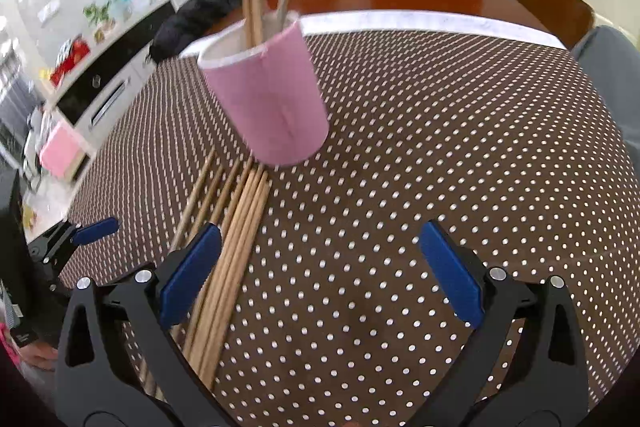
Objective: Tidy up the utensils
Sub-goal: 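Move both tools back down to the remaining chopsticks on the tablecloth, then close the right tool on a chopstick while the left tool grasps another and lifts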
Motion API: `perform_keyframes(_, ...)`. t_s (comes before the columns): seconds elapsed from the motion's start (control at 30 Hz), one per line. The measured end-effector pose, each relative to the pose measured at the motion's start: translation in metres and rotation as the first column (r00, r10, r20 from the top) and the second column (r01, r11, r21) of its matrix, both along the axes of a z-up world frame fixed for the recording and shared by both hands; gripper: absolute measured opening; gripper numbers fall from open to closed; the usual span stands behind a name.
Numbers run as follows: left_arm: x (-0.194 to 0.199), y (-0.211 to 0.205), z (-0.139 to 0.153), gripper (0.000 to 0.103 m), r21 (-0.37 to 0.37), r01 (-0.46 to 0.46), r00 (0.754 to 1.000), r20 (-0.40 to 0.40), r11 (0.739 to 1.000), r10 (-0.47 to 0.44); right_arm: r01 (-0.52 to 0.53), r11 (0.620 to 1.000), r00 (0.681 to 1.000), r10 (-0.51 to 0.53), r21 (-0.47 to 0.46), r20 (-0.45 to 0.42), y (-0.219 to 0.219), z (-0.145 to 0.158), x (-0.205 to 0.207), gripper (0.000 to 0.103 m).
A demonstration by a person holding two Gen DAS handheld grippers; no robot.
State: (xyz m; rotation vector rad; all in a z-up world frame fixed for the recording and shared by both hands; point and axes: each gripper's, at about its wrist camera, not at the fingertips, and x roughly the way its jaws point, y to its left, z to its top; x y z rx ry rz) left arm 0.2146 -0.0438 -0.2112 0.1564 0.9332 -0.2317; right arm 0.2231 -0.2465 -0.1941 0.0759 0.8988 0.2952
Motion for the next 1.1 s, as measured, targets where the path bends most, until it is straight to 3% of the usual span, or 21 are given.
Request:
perform_keyframes(0.2, -0.009, -0.007, -0.011, 0.085, 0.051, 0.018, 0.999, 0.031, 0.999, -0.02, -0.149, 0.979, 0.987, 0.139, -0.14, -0.079, 0.034, -0.026, -0.008, 0.097)
perform_keyframes(0.37, -0.011, -0.006, -0.009, 0.085, 0.066, 0.015, 0.999, 0.036, 0.998, -0.017, -0.188, 0.952, 0.981, 0.168, -0.241, -0.099, 0.051, -0.04, -0.015, 0.097)
perform_keyframes(0.93, -0.001, 0.007, -0.007, 0.085, 0.069, -0.018, 0.999, 0.032, 0.997, 0.016, -0.169, 0.927, 0.985, 0.149, -0.335, -0.085, 0.072, -0.041, -0.026, 0.097)
perform_keyframes(1.1, 0.0, 0.007, -0.007, 0.085, 0.071, -0.018, 0.999, 0.035, 0.997, 0.016, -0.139, 0.957, 0.989, 0.121, -0.254, -0.086, 0.063, -0.042, -0.02, 0.091)
